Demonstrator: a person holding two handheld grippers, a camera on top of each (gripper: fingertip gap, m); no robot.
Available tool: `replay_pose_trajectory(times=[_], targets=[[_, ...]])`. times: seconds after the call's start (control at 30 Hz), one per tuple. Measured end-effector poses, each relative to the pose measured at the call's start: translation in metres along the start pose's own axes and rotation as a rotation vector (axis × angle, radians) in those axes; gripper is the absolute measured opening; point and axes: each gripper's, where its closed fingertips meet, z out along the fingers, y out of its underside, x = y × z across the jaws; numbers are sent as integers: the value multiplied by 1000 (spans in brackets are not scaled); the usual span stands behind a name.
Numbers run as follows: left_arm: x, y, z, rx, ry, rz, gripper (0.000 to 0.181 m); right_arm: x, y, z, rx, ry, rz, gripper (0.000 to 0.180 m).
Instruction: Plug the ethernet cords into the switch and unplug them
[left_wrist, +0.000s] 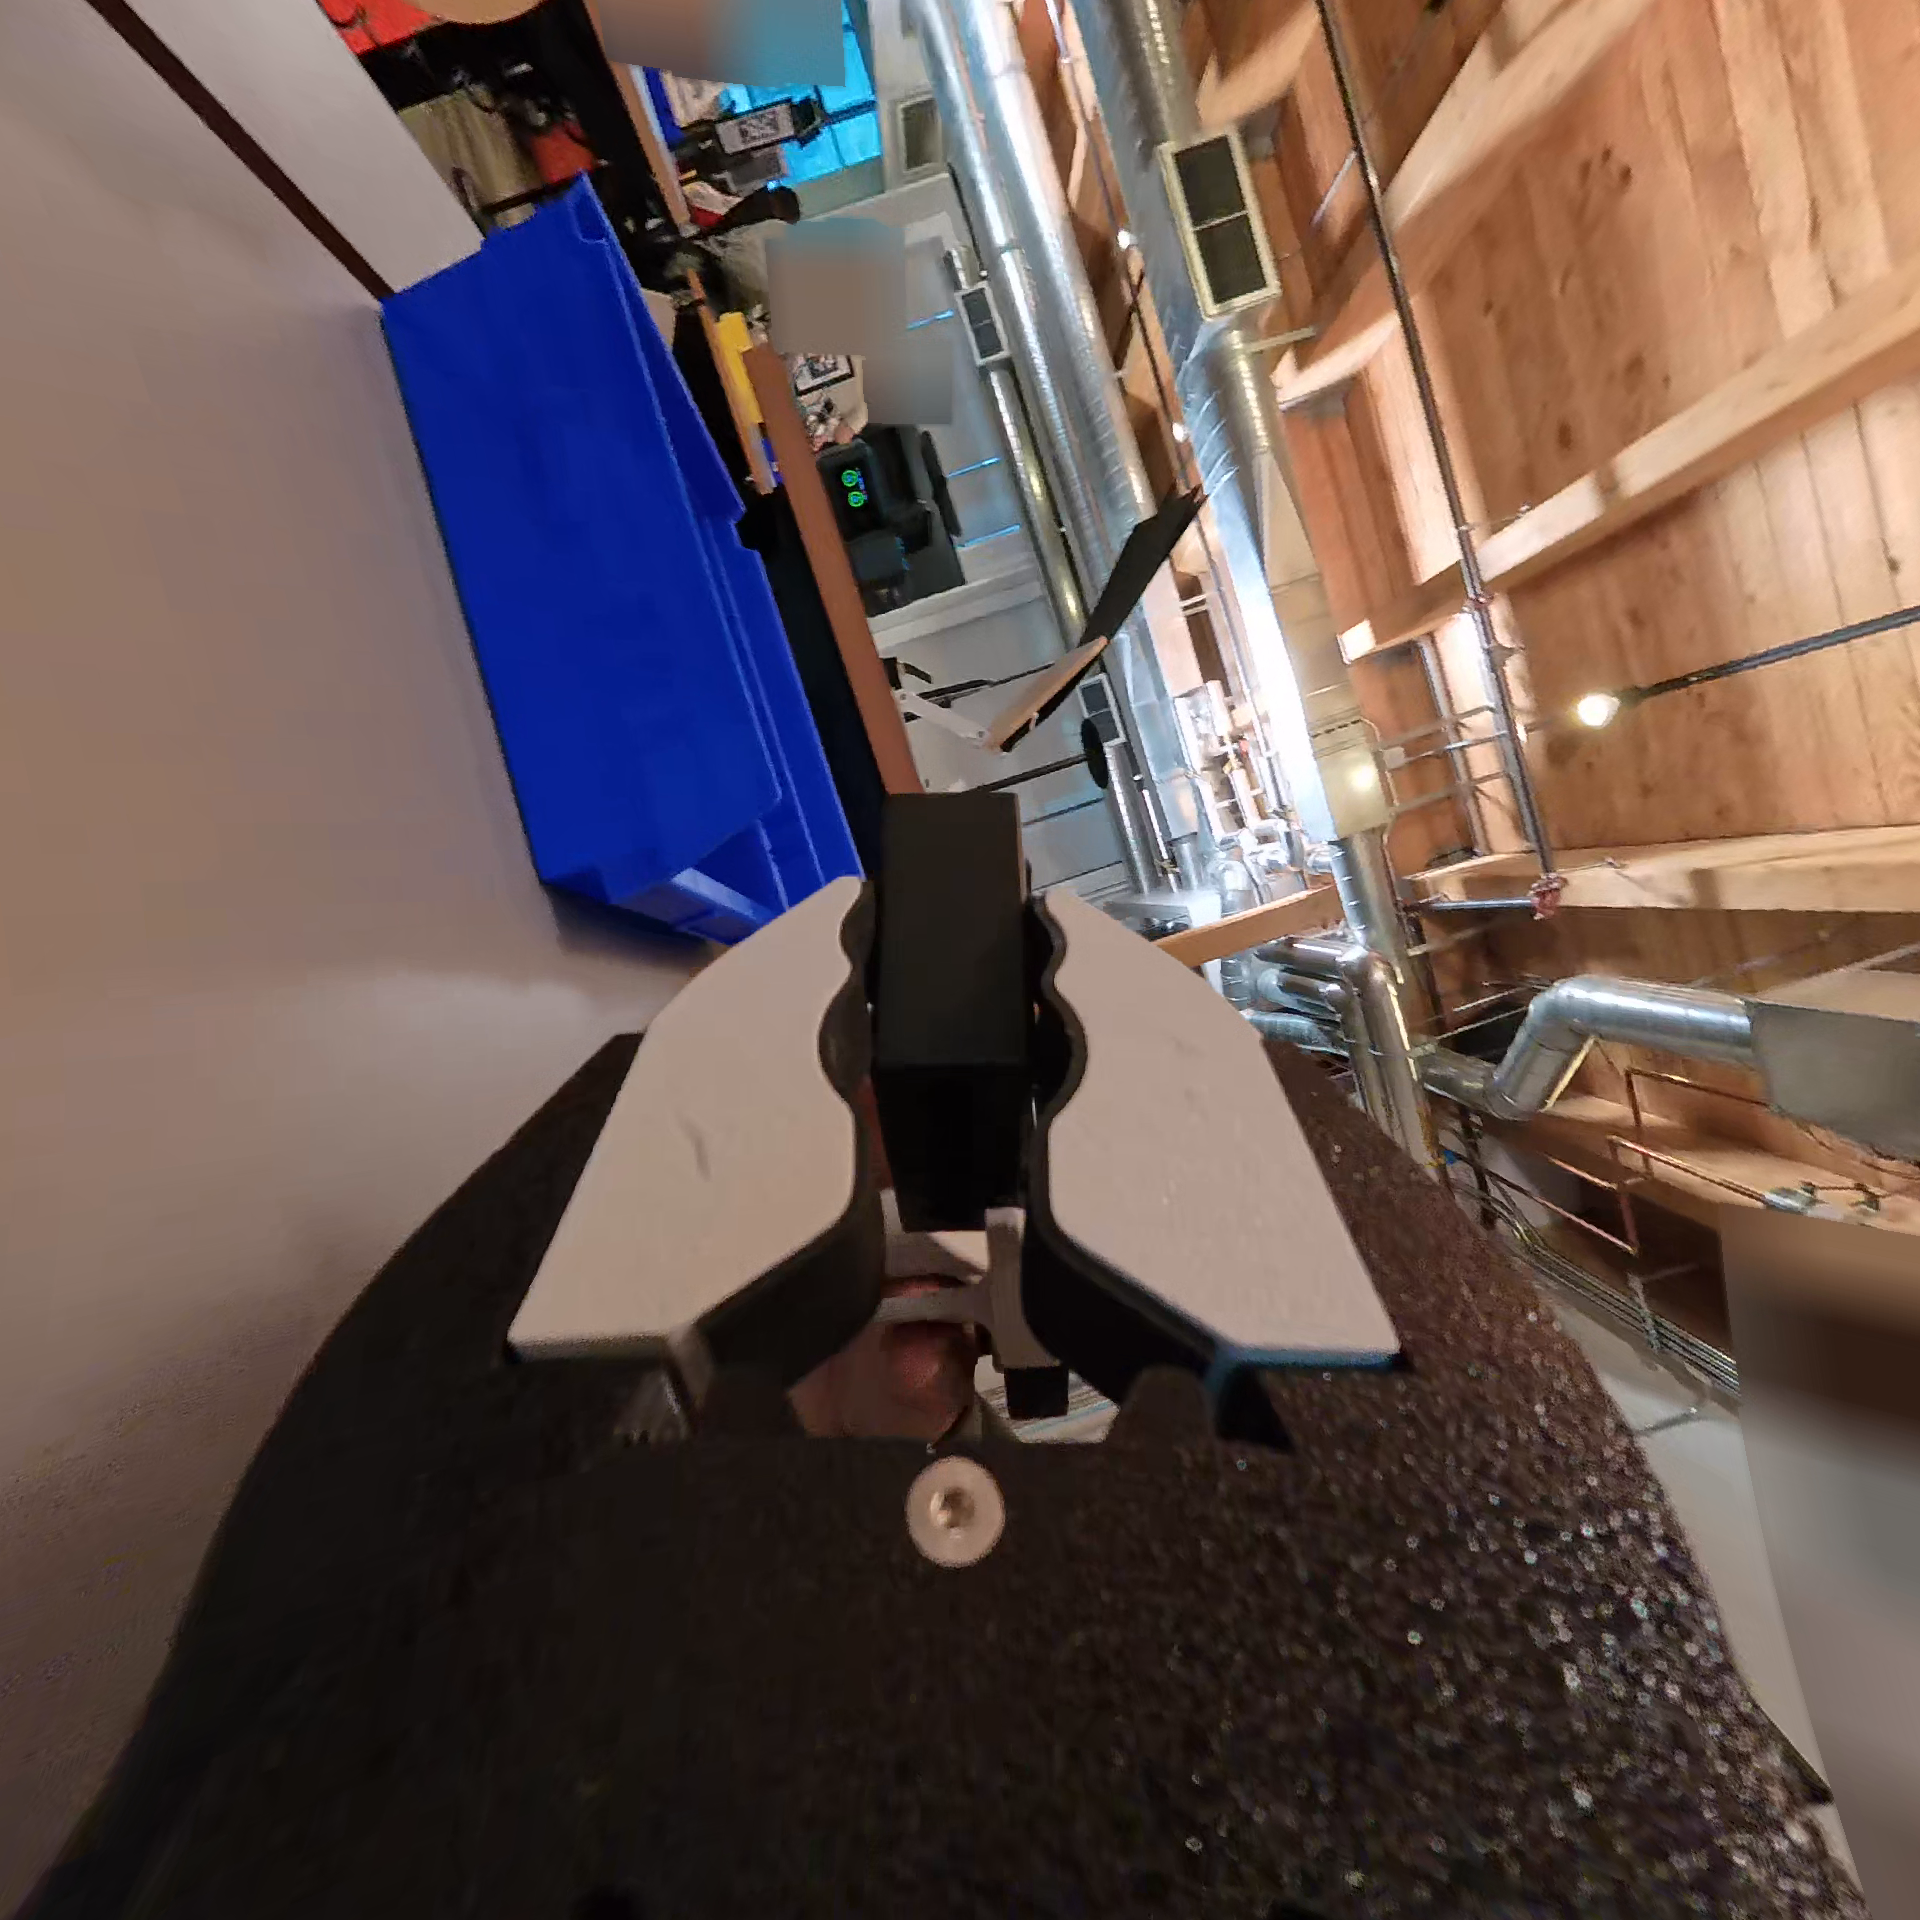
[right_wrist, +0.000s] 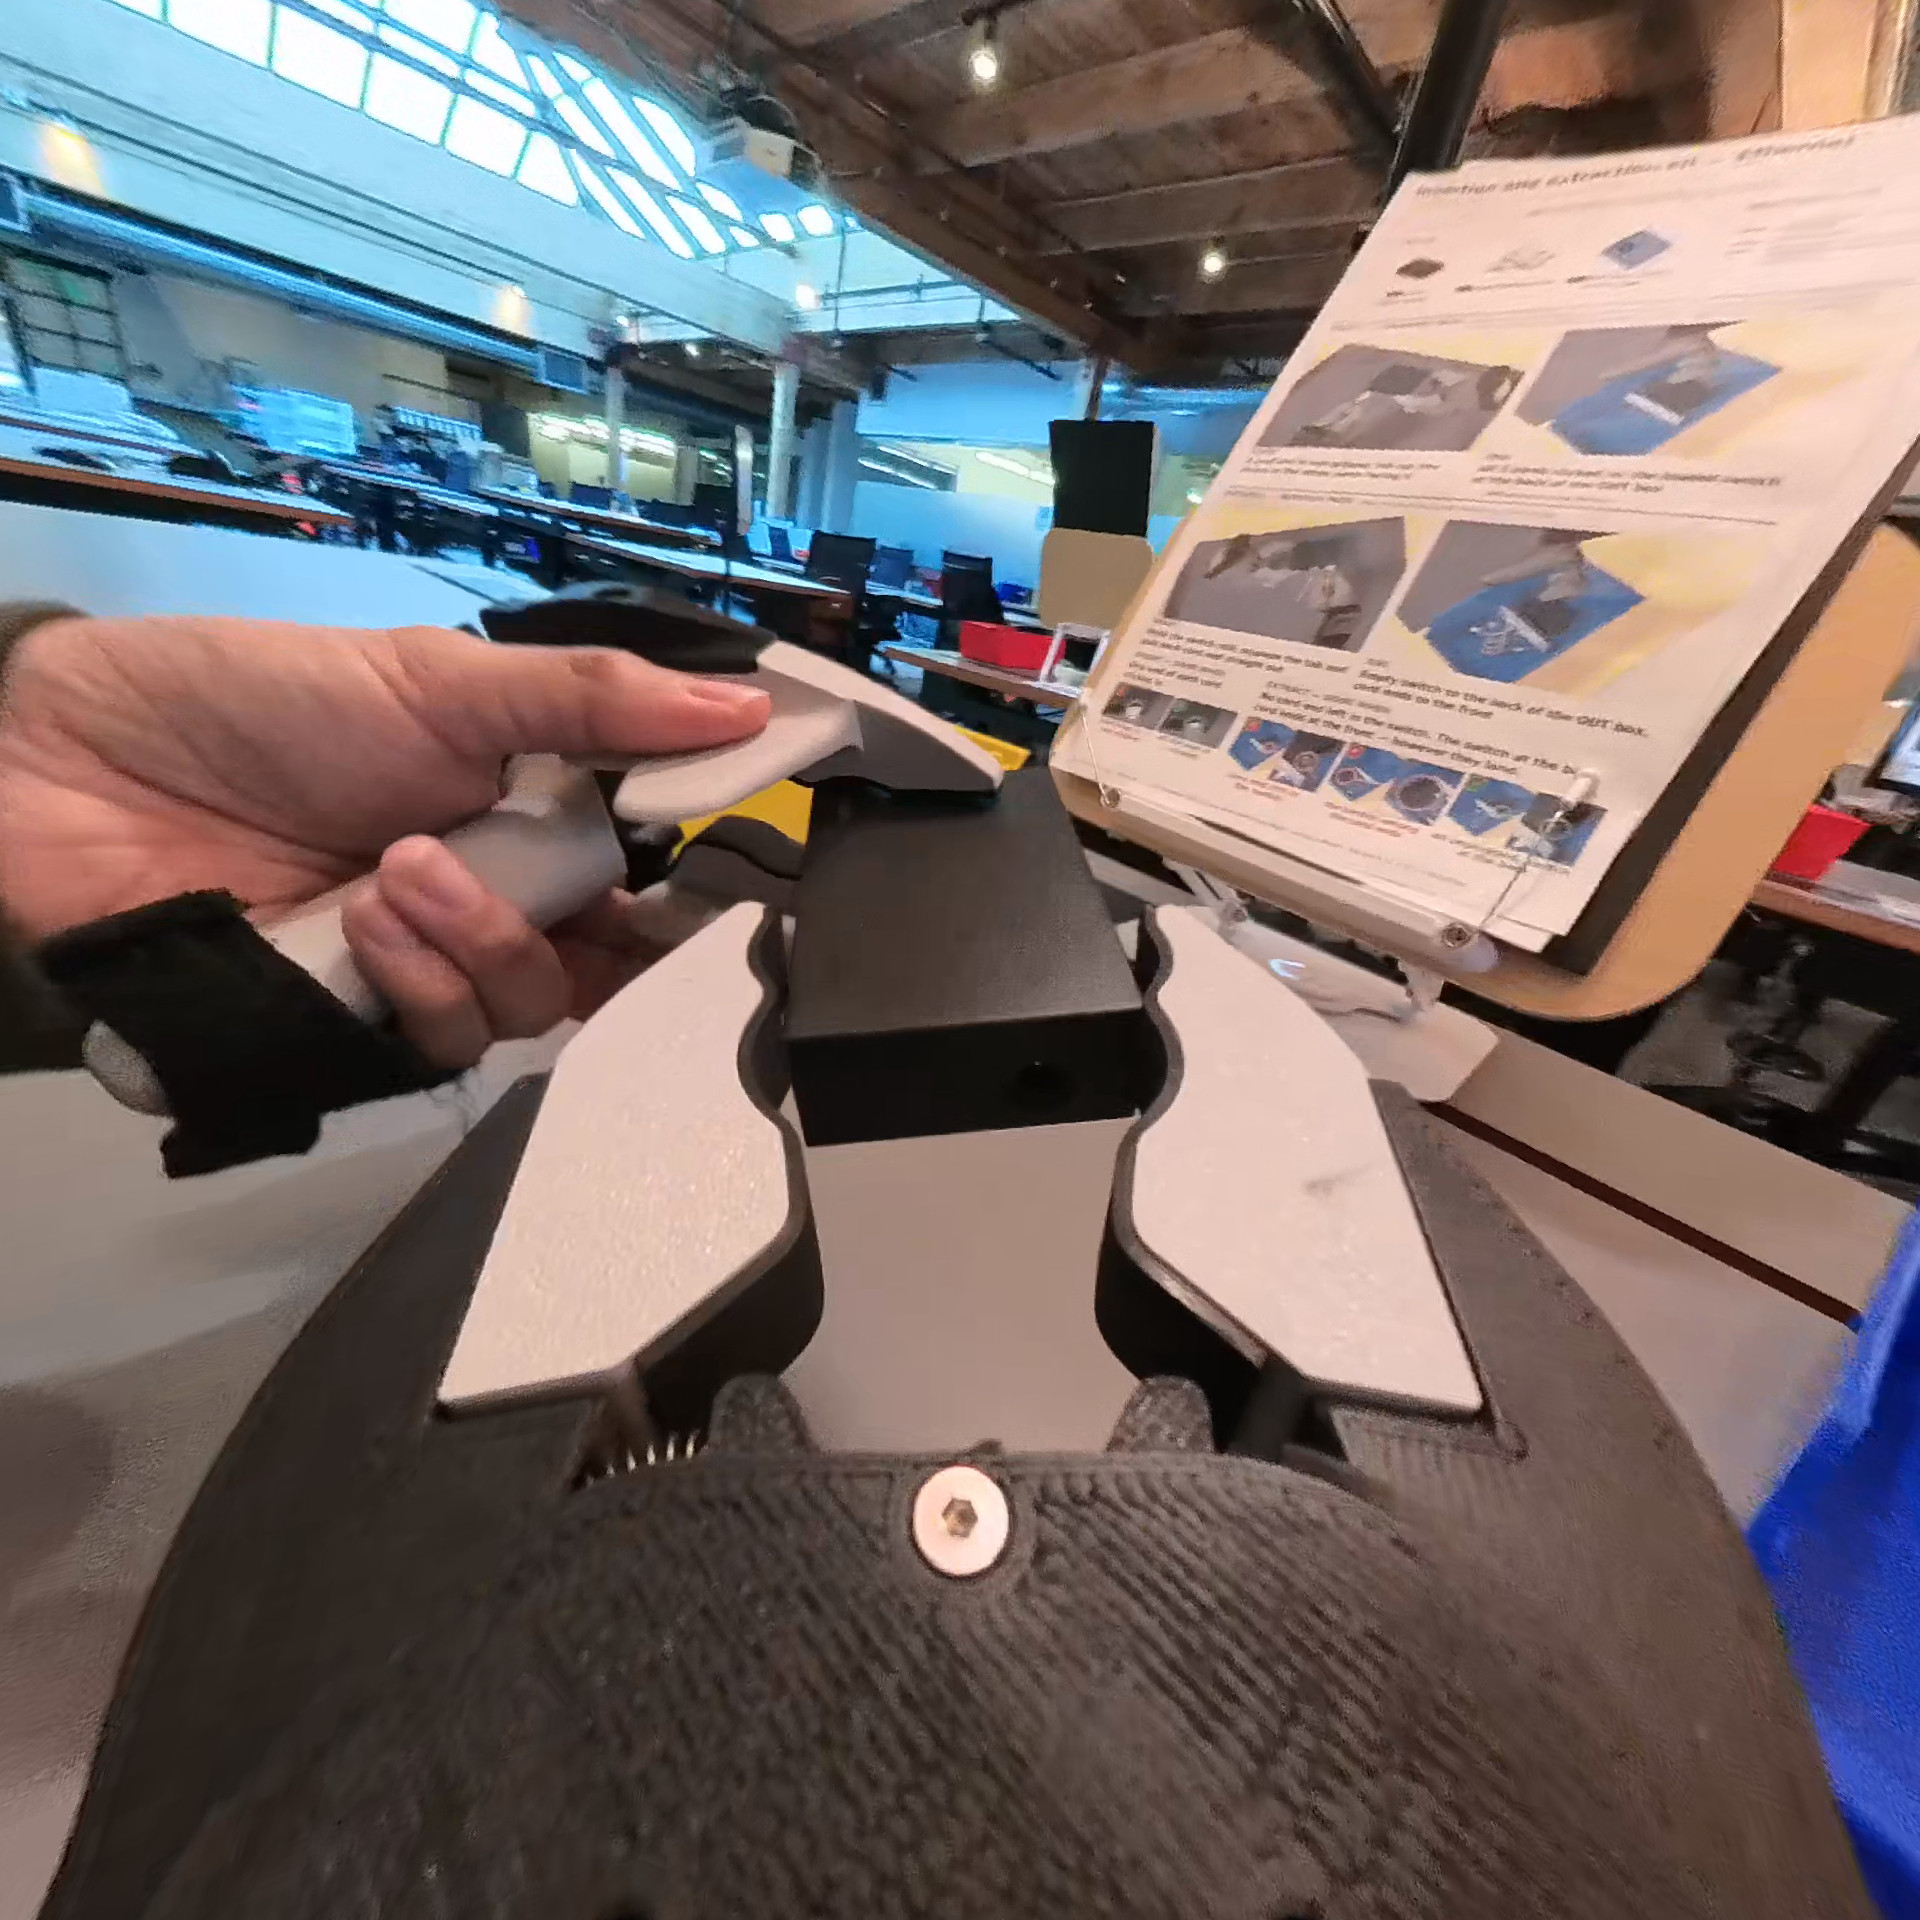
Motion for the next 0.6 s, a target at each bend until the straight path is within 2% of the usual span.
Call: replay_pose_trajectory(times=[0.17, 0.3, 0.6], targets=[[-10, -6, 2, -15, -70, 18, 26, 4, 13, 5, -26, 33, 10, 64], [-16, -9, 3, -21, -98, -2, 26, 4, 22, 6, -18, -25, 53, 61], [-20, -11, 10, 24, -68, -53, 27, 15, 24, 3, 37, 43, 90, 62]])
